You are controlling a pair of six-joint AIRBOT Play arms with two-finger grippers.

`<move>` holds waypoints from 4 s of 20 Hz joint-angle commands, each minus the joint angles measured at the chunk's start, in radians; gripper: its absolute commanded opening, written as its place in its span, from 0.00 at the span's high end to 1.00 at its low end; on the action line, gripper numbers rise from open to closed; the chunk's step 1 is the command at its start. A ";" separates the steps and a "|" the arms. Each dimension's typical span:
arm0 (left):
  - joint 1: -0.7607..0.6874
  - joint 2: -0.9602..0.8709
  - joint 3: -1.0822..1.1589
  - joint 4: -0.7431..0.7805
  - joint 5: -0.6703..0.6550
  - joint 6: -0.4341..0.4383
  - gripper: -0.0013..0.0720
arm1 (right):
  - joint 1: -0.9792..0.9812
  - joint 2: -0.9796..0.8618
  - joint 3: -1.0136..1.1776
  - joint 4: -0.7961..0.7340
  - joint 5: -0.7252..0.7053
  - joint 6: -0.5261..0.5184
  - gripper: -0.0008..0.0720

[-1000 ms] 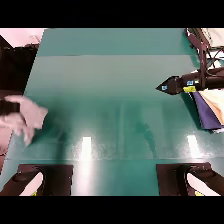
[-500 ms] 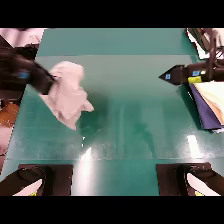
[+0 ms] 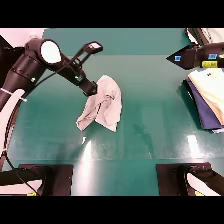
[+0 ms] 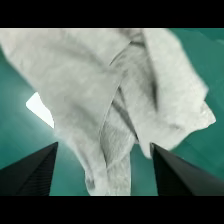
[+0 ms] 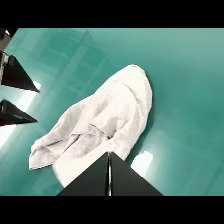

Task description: Fold the shirts.

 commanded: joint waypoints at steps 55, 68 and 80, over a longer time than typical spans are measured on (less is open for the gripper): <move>0.227 0.381 -0.156 0.245 0.082 -0.092 0.95 | 0.058 -0.379 0.021 -0.266 0.138 -0.001 0.97; 0.227 0.367 -0.130 -0.063 0.084 -0.091 0.95 | 0.148 -0.141 -0.146 -0.250 0.204 0.110 0.97; 0.227 0.367 -0.457 0.053 0.081 -0.091 0.95 | 0.303 -0.060 -0.486 -0.280 -0.050 0.163 0.39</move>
